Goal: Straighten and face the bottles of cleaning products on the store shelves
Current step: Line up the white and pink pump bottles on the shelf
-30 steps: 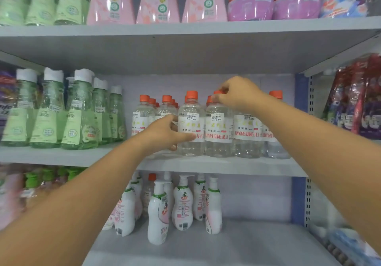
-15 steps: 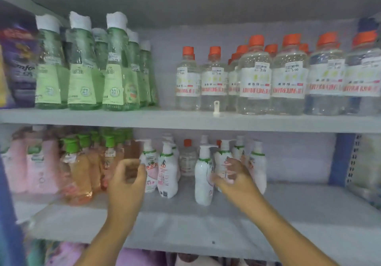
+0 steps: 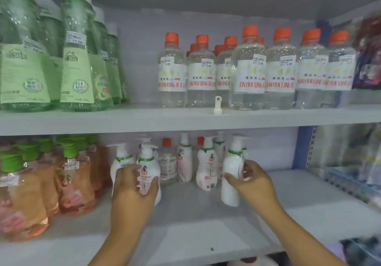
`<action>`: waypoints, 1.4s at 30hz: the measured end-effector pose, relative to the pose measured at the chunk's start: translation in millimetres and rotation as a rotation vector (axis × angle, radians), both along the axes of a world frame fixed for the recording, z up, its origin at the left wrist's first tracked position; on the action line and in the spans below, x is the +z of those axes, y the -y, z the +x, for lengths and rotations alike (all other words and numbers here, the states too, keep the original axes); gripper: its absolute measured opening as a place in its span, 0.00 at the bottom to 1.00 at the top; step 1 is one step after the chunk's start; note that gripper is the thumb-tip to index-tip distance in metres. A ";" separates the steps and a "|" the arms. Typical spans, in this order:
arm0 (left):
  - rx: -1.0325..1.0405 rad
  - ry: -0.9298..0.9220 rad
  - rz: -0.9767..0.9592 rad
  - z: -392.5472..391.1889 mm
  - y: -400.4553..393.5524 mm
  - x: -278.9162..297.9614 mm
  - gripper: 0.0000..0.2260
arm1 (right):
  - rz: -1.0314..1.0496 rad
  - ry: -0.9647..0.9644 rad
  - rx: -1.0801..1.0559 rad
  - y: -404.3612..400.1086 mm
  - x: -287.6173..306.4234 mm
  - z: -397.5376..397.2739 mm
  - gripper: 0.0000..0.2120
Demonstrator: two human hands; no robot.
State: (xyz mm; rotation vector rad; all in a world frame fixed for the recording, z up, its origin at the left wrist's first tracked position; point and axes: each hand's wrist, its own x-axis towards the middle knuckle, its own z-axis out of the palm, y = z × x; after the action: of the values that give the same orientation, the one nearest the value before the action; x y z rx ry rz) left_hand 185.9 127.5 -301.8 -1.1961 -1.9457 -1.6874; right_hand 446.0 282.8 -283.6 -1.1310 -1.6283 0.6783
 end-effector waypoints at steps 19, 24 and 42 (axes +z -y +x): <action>-0.310 0.353 -0.302 104.5 -143.3 6.0 0.19 | 0.080 0.047 -0.153 -85.8 -10.9 85.0 0.35; -0.153 0.348 -0.186 84.5 -47.1 1.7 0.17 | 0.383 0.013 0.163 -44.4 -16.7 41.5 0.16; 0.015 -0.123 0.169 66.0 36.6 -0.9 0.08 | 0.073 0.583 -0.091 -88.3 37.3 -136.0 0.21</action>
State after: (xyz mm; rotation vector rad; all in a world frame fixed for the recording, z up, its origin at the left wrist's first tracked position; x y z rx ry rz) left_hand 251.9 90.9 -302.7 -1.1897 -1.6998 -1.6899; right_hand 310.1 371.1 -246.2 -1.4232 -2.0464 0.2292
